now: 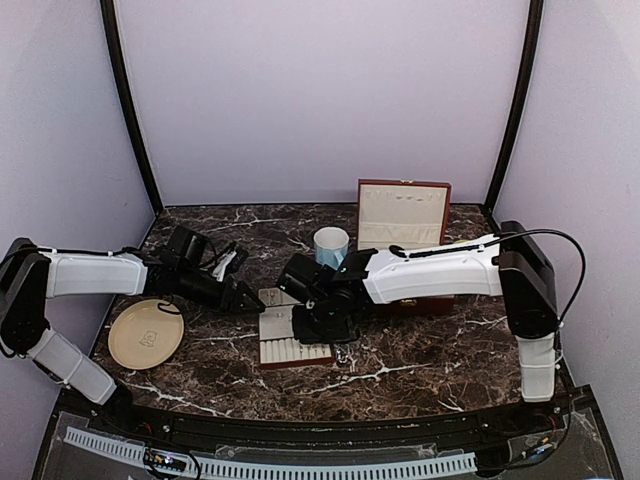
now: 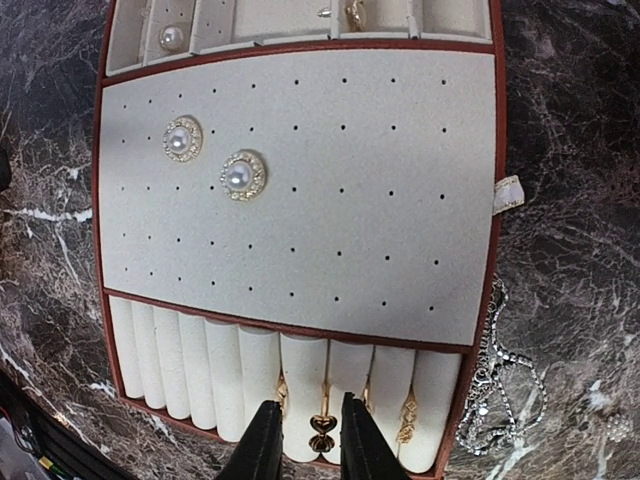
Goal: Organize the mixed jewelry
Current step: Insert the ring into the ring tray.
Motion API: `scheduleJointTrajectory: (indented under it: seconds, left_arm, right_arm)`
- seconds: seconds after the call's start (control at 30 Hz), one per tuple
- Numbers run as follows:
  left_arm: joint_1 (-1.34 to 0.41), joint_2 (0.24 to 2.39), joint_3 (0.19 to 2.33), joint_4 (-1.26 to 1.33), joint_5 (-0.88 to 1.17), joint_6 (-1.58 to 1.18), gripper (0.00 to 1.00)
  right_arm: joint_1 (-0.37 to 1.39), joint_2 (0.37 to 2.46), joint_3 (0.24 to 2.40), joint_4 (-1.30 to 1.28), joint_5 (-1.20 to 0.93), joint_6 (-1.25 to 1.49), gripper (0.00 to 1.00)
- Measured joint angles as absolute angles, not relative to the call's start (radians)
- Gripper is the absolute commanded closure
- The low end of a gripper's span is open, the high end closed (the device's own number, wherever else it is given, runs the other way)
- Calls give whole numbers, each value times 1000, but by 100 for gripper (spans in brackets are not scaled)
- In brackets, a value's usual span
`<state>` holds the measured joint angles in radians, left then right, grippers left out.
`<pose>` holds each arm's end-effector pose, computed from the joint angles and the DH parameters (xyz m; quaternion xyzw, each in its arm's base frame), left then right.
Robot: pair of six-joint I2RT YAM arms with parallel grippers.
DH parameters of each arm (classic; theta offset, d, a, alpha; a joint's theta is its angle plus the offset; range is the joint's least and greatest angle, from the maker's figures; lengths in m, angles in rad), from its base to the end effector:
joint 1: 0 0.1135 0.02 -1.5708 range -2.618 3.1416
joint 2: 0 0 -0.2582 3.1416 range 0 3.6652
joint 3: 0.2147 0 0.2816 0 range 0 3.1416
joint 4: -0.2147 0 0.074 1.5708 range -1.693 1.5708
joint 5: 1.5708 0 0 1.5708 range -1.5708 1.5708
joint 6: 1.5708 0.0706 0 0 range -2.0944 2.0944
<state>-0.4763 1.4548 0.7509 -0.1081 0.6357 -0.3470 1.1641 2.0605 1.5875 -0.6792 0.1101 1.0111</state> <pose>0.2729 -0.1880 0.1427 0.1725 0.8730 -0.4068 0.2063 0.1940 0.4307 0.1377 -0.0632 0.9747 0.1587 0.1441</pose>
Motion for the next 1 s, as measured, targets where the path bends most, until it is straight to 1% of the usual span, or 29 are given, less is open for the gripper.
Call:
scheduleJointTrajectory:
  seconds: [0.13,0.27,0.47,0.6,1.0]
  left_arm:
    - [-476,1455,751,-109,636,-347,33]
    - [-476,1455,751,-112,636,-346,33]
    - [-476,1455,751,-114,636,-345,33]
    - [-476,1455,751,-114,636,-344,33]
    - [-476,1455,751,-114,636,-344,33]
  right_arm:
    - [1165,2061,1588,-687,113,1010,78]
    - [1168,2060,1591,-716,142,1009,80]
    - [1173,2059,1591,-735,159,1006,88]
    - [1174,2059,1591,-735,159,1003,92]
    - [1183,2059,1591,-728,159,995,94]
